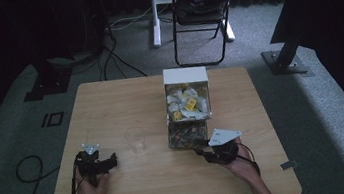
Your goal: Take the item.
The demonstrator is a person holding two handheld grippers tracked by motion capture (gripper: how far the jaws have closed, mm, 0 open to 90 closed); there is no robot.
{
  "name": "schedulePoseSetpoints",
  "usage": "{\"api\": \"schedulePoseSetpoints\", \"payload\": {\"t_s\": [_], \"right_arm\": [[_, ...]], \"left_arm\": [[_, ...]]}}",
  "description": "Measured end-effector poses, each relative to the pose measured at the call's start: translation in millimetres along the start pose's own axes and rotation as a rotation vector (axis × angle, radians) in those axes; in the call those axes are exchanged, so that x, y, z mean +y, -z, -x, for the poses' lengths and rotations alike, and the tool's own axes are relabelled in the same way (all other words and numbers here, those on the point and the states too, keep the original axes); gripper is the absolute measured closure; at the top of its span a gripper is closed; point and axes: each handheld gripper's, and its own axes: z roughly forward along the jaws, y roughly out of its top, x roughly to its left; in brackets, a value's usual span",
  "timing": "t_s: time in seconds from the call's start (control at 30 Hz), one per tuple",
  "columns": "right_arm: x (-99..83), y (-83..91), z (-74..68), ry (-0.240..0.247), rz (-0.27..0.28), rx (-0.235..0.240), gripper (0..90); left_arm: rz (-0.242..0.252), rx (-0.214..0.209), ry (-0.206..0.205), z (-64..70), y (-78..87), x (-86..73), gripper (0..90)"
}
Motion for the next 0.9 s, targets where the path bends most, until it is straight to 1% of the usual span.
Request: {"api": "schedulePoseSetpoints", "payload": {"t_s": [0.03, 0.1, 0.13, 0.17, 0.3, 0.4, 0.5, 0.6, 0.63, 0.73, 0.83, 0.9], "right_arm": [[1.5, 1.4, -0.2, 0.001, 0.006, -0.007, 61.3], [5.4, 3.8, -1.2, 0.008, 0.019, -0.022, 62.2], [5.4, 3.8, -1.2, 0.008, 0.019, -0.022, 62.2], [10.3, 5.4, -1.7, 0.007, 0.040, -0.034, 63.6], [17.6, 2.8, -1.4, 0.003, 0.051, -0.058, 66.9], [22.2, -0.8, -0.3, -0.010, 0.048, -0.082, 69.7], [25.8, -5.0, 0.7, -0.025, 0.042, -0.091, 69.4], [28.3, -10.6, 0.5, -0.022, 0.015, -0.094, 68.9], [28.8, -12.0, 0.2, -0.020, 0.007, -0.097, 70.2], [29.5, -14.0, -0.3, -0.018, -0.002, -0.101, 71.2], [30.8, -13.9, -1.0, -0.023, -0.002, -0.102, 75.2], [31.6, -13.8, -0.9, -0.018, -0.002, -0.098, 81.0]], "left_arm": [[0.000, 0.001, 0.000, 0.0, 0.0, 0.0, 8.5], [0.000, 0.000, 0.000, 0.0, 0.0, 0.0, 8.5], [0.000, 0.001, 0.000, 0.0, 0.0, 0.0, 8.5], [0.000, 0.000, 0.000, 0.0, 0.0, 0.0, 8.4], [0.000, 0.000, 0.000, 0.0, 0.0, 0.0, 8.5], [0.000, 0.000, 0.000, 0.0, 0.0, 0.0, 8.4], [0.000, 0.000, 0.000, 0.0, 0.0, 0.0, 8.4], [0.000, 0.000, 0.000, 0.0, 0.0, 0.0, 8.4], [0.000, 0.000, 0.000, 0.0, 0.0, 0.0, 8.5], [0.000, 0.000, 0.000, 0.0, 0.0, 0.0, 8.4], [0.000, 0.000, 0.000, 0.0, 0.0, 0.0, 8.4], [0.000, 0.001, 0.000, 0.0, 0.0, 0.0, 8.5]]}}
